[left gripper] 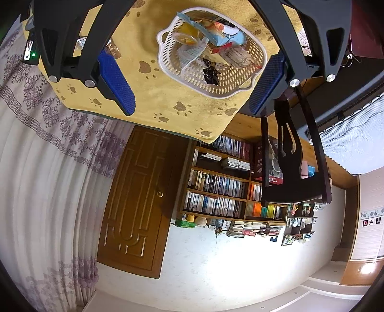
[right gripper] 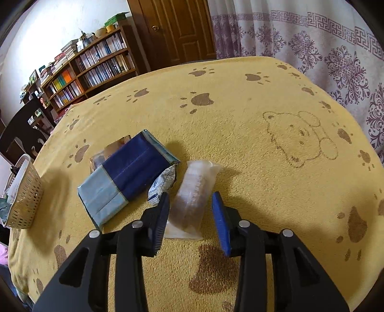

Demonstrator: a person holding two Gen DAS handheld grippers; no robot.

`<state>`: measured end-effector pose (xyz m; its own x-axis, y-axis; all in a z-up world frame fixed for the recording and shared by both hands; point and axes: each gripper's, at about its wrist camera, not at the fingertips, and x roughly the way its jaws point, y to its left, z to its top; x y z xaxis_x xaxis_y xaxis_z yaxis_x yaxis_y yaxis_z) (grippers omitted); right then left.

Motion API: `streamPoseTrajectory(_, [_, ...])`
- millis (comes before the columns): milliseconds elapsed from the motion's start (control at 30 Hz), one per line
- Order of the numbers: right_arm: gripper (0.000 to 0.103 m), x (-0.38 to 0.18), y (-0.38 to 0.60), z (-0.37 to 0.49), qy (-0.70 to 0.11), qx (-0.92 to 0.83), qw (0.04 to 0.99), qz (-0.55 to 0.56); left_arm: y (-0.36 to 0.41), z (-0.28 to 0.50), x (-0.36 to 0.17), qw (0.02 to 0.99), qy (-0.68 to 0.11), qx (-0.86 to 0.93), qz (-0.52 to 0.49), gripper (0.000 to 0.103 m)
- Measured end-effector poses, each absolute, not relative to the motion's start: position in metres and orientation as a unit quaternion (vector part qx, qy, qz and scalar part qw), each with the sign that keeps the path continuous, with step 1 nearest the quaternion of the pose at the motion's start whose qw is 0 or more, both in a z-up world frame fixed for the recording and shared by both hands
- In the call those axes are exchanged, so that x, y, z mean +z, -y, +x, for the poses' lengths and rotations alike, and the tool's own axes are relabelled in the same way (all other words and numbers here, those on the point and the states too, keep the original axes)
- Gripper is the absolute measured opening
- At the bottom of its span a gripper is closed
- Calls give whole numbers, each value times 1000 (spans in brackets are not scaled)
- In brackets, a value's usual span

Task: Organize snacks
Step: 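Close the right gripper on the tall clear plastic packet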

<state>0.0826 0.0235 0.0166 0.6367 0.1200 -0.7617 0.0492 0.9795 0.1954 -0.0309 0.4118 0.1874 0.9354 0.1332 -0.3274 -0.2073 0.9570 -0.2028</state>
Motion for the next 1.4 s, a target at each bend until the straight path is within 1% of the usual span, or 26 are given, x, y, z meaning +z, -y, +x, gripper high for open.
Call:
streamPoseTrajectory(200, [39,13,-24,84,-429,25,898,98,-409,-29,186,978,-157,82,-115,97])
streamPoseTrajectory(500, [41,13,-22,80,-412,3,908,74,-399,-23,182,978,-166,71,-103,97])
streamPoseTrajectory(767, [41,17,-12,77,-400,9,912,89,-365,-12,173,979,-187,48,-69,97])
streamPoseTrajectory(1067, [41,20,-17,98,-404,31,911,71,-324,7,144,972,-232,9,-35,97])
streamPoseTrajectory(1233, [38,12,-7,100,-411,43,906,97,-301,22,121,964,-266,-2,-12,97])
streamPoseTrajectory(1400, [38,12,-9,94,-409,49,906,95,-281,32,106,958,-285,-16,-1,97])
